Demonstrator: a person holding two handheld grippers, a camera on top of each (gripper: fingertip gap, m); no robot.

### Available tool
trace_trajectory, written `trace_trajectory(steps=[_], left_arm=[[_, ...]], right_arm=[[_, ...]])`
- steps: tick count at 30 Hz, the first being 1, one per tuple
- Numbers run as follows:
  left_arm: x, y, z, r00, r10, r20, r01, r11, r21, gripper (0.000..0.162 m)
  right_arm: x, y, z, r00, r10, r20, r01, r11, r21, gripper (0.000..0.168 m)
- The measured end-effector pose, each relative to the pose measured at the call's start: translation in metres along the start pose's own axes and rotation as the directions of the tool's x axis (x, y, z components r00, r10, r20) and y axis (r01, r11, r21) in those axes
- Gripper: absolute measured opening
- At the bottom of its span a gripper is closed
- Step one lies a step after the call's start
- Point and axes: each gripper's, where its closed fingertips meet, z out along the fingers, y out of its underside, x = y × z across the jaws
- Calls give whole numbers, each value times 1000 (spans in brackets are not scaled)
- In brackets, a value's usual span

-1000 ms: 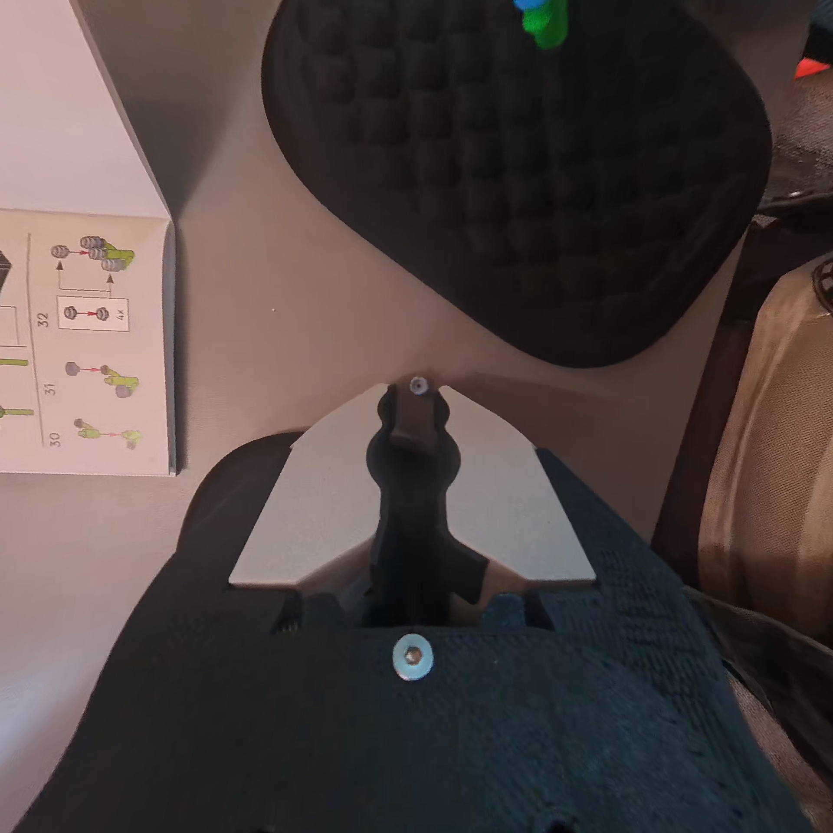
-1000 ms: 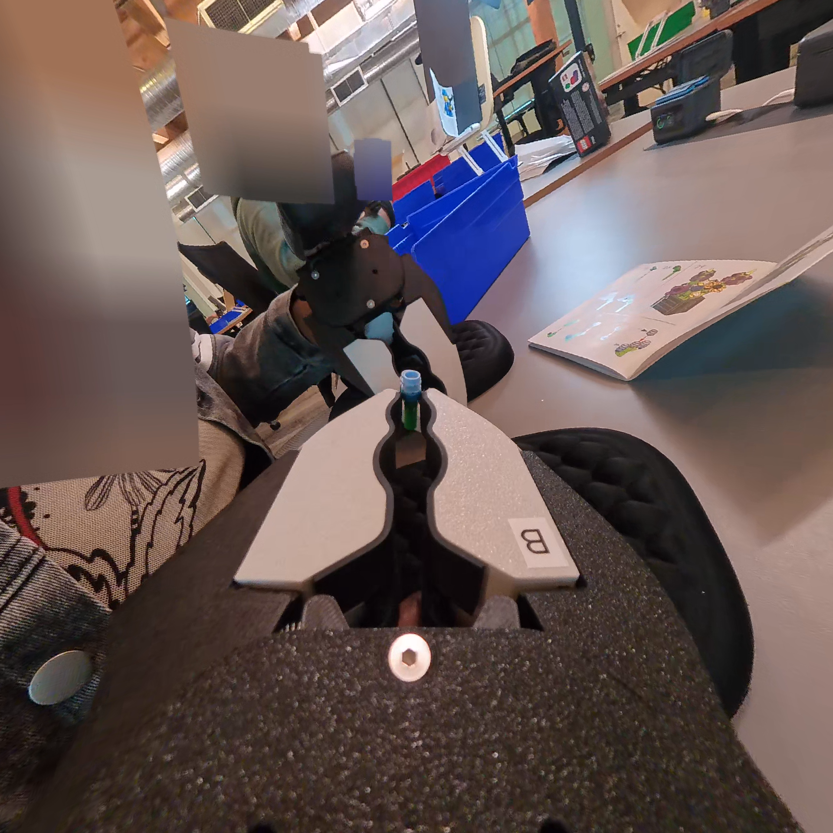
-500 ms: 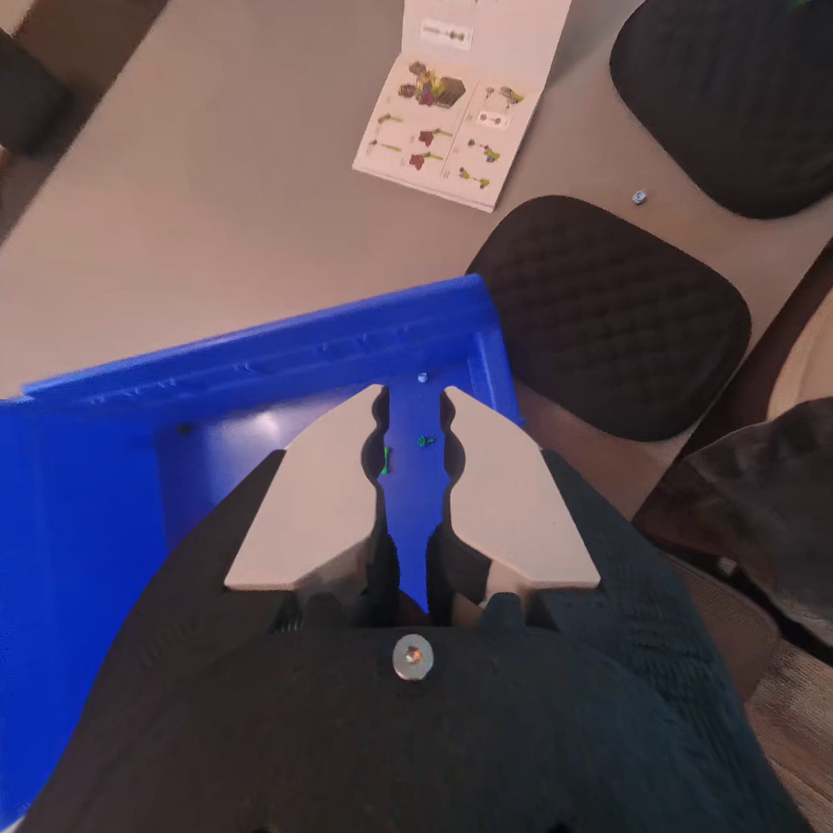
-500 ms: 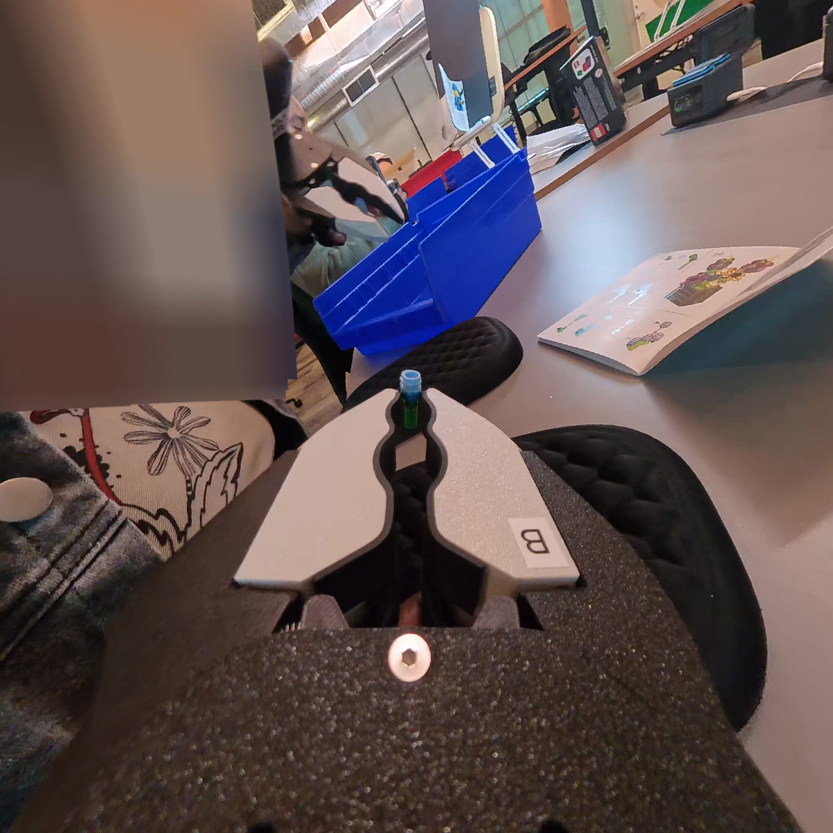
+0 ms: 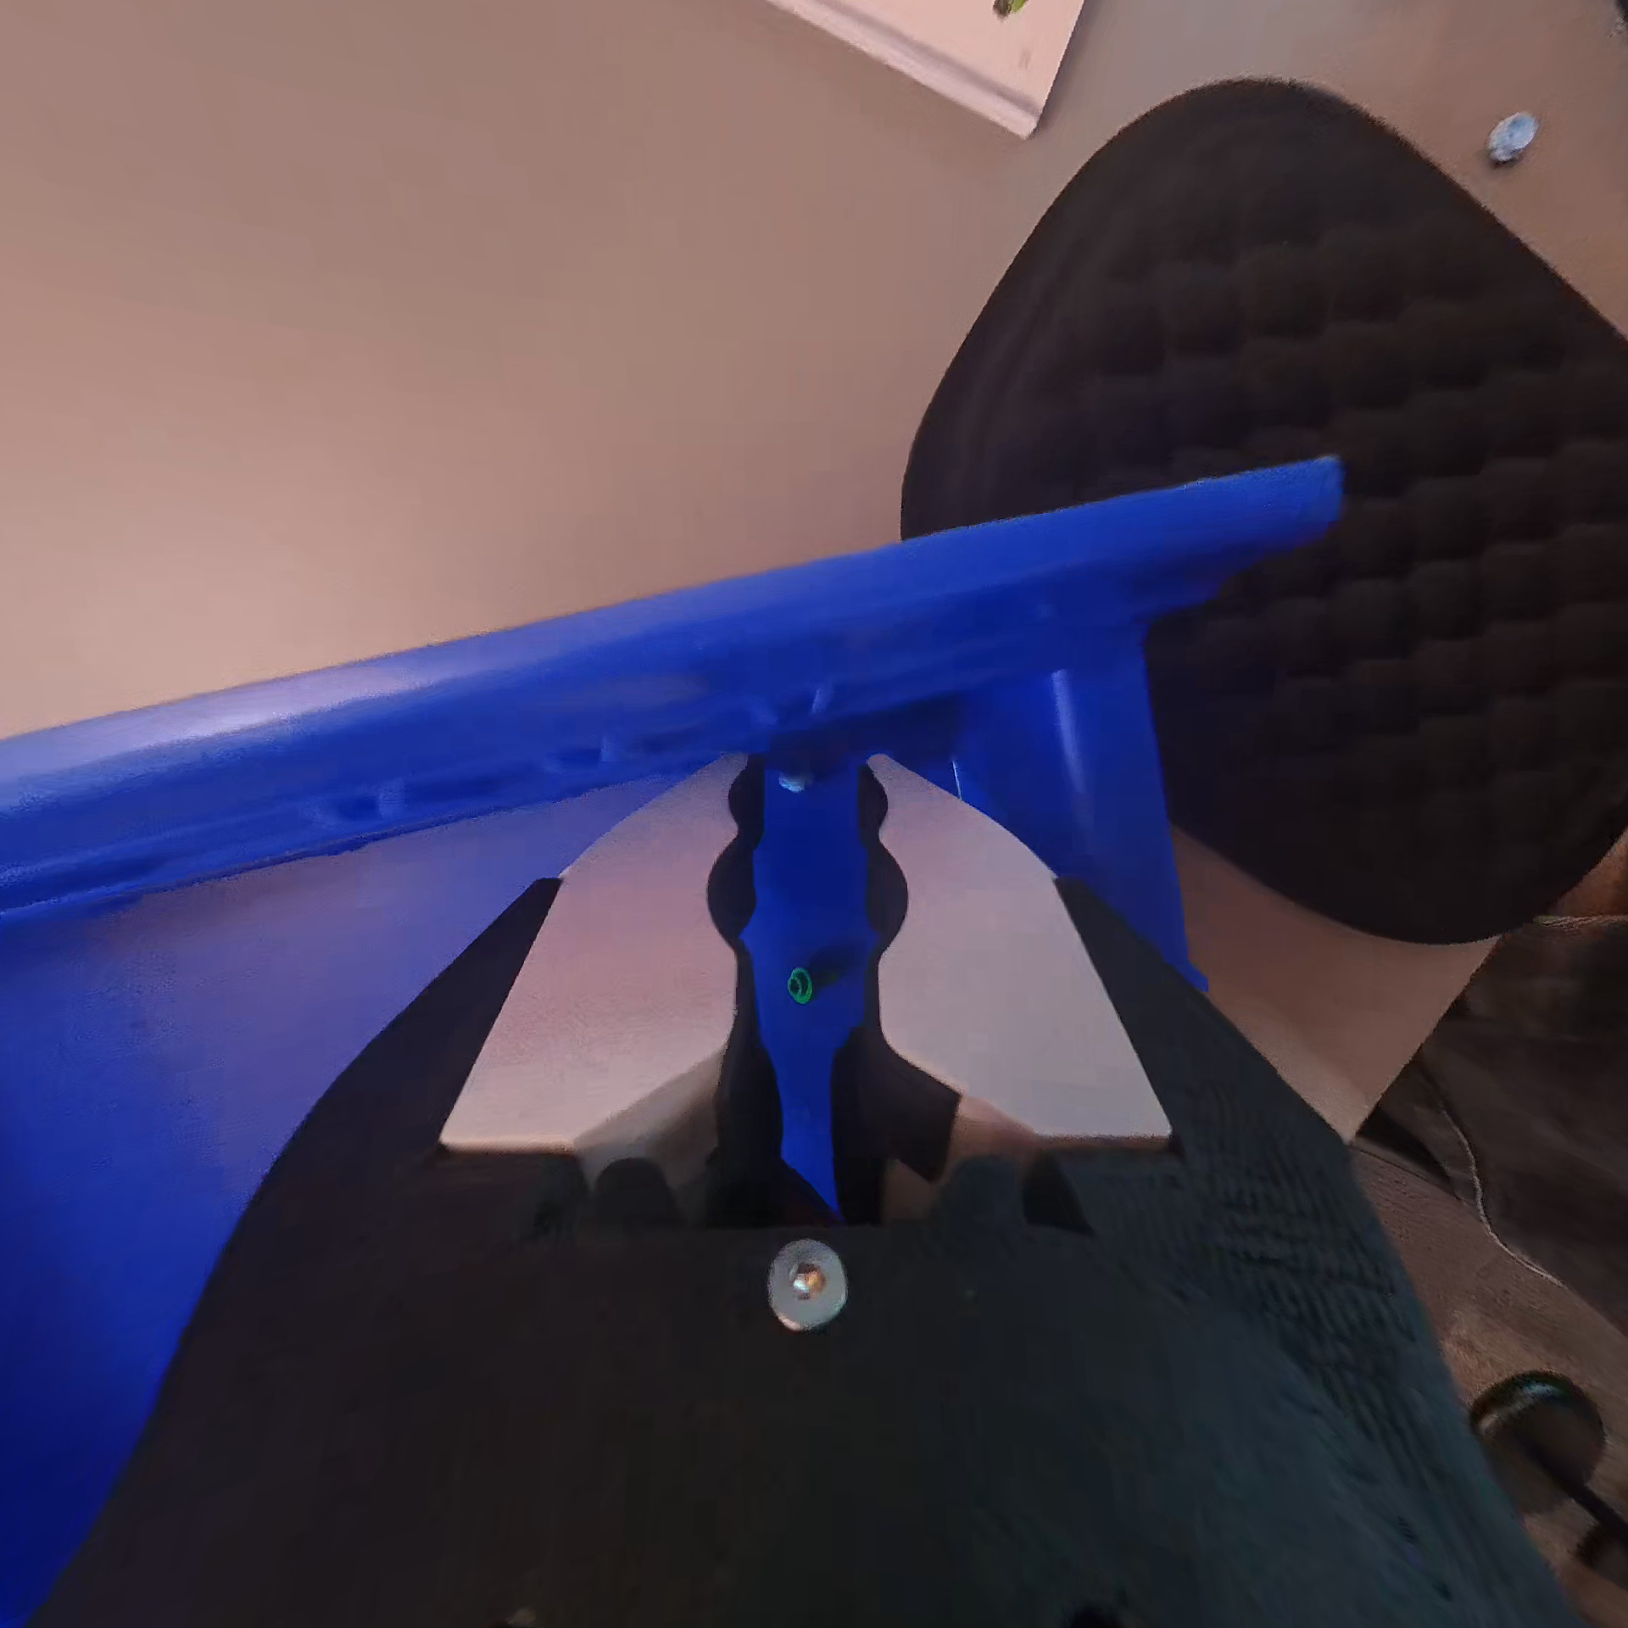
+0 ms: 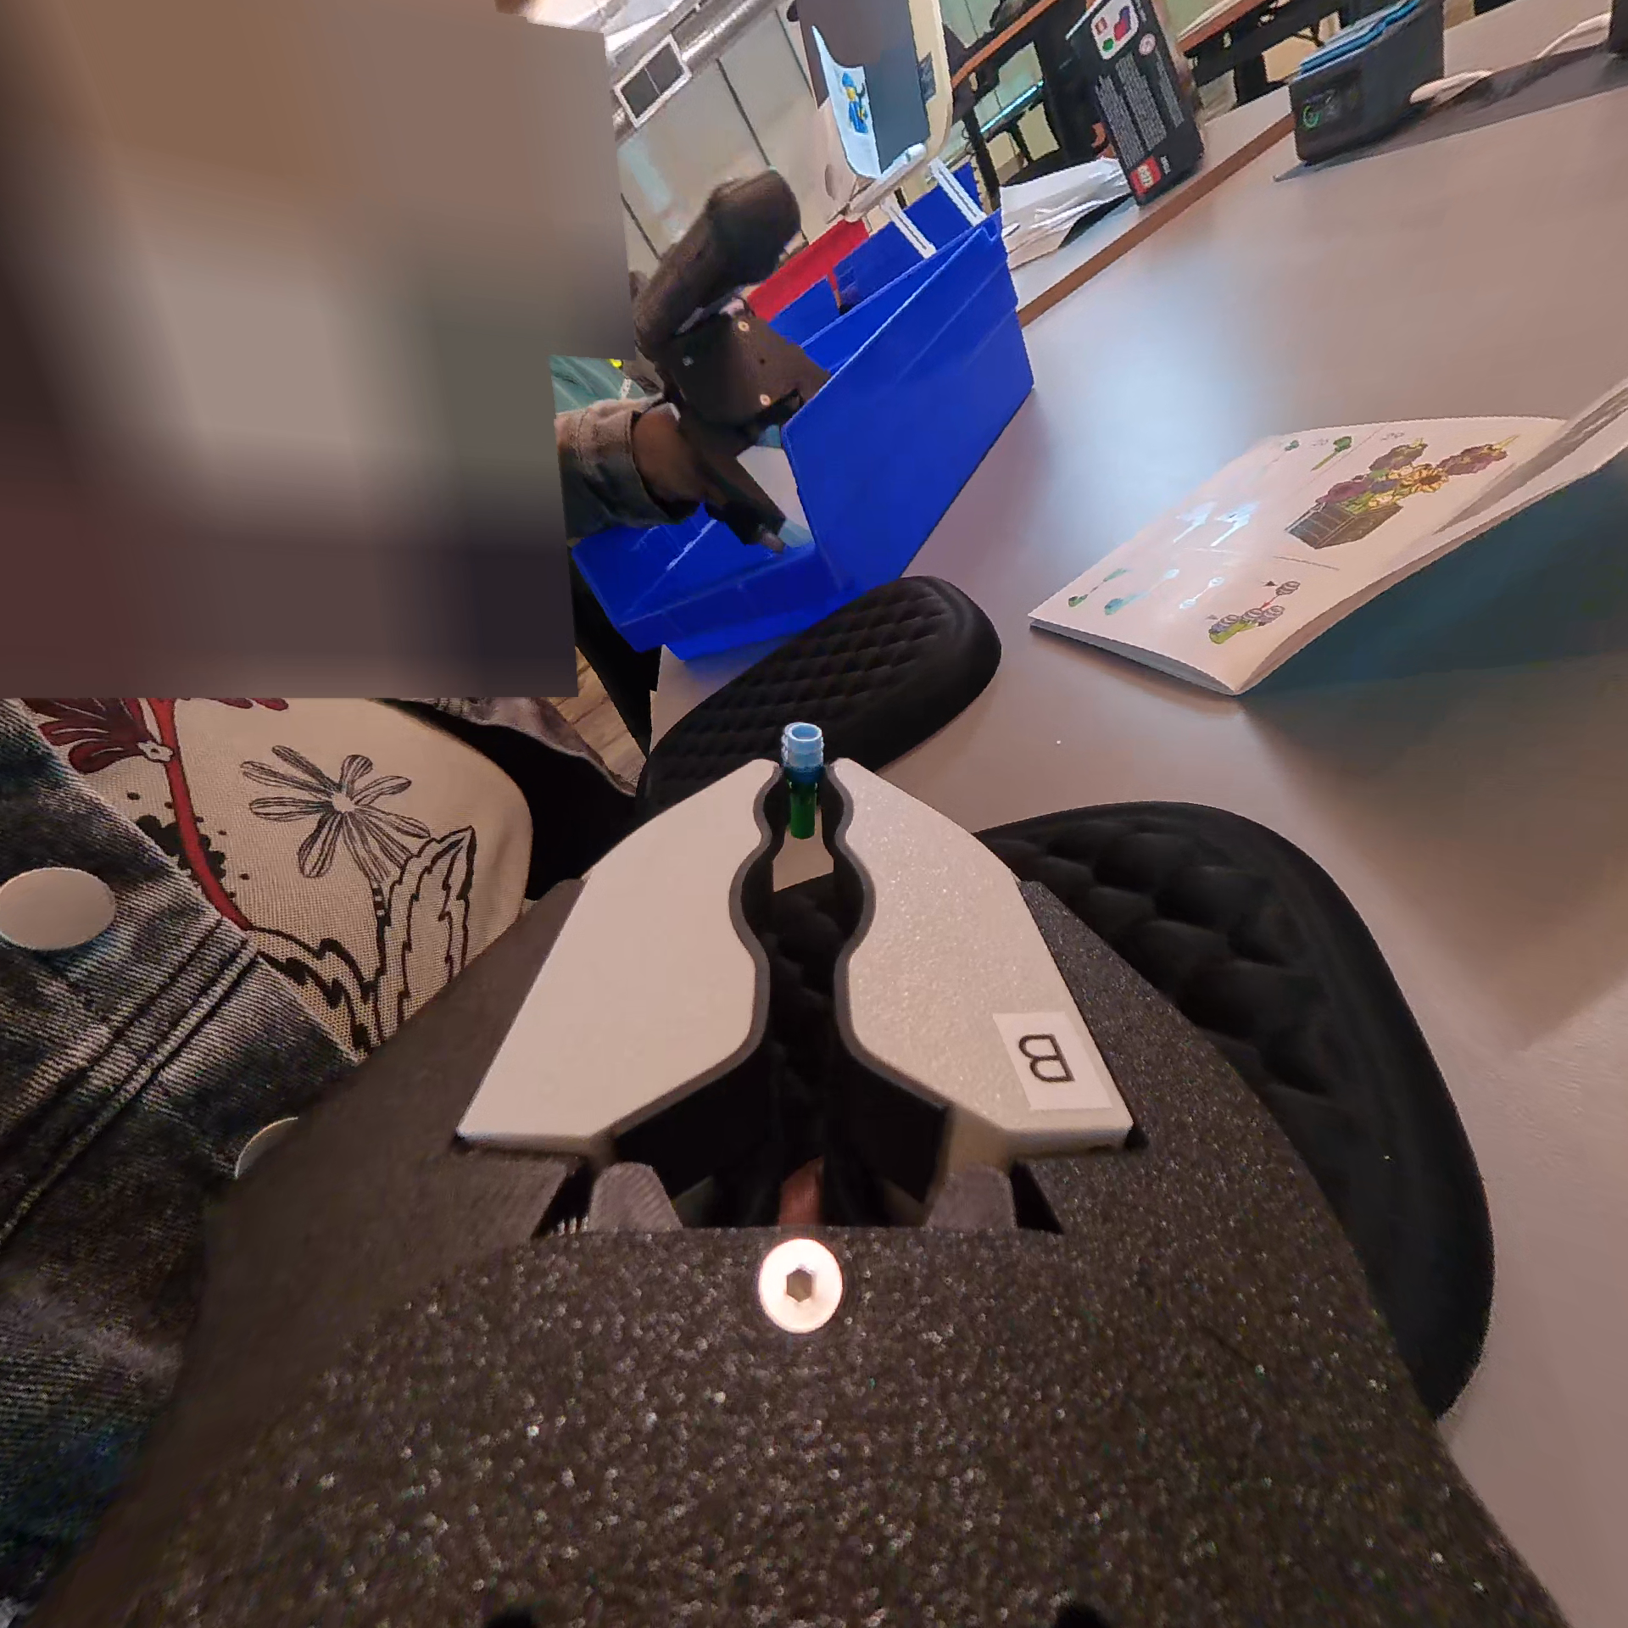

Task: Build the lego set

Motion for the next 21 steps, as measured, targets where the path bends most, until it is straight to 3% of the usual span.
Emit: trace_trajectory(steps=[3,7,10,13,15,17,21], left_arm=[[-4,1,3,999,4,40,-4,1000,1,9],[-6,5,-8,996,-1,84,3,1000,-24,9],[-5,-23,-51,977,-46,208,20,992,126,8],[48,-80,-95,969,7,246,-105,916,388,8],[102,-109,-82,985,85,152,-149,862,484,8],[139,-125,-43,990,137,32,-134,852,506,8],[155,-133,26,989,143,-48,-106,886,452,9]], right_arm=[[-1,-1,-1,1000,-2,8,2,1000,7,7],[-3,-2,-2,1000,-7,17,7,1000,15,7],[-4,-2,-2,1000,-18,26,17,1000,16,7],[-5,-2,-2,999,-25,24,24,1000,15,7],[-6,-1,-1,999,-42,24,42,999,14,7],[-8,-1,-2,998,-62,26,62,998,16,7],[-11,-4,-3,995,-104,11,103,994,37,7]])
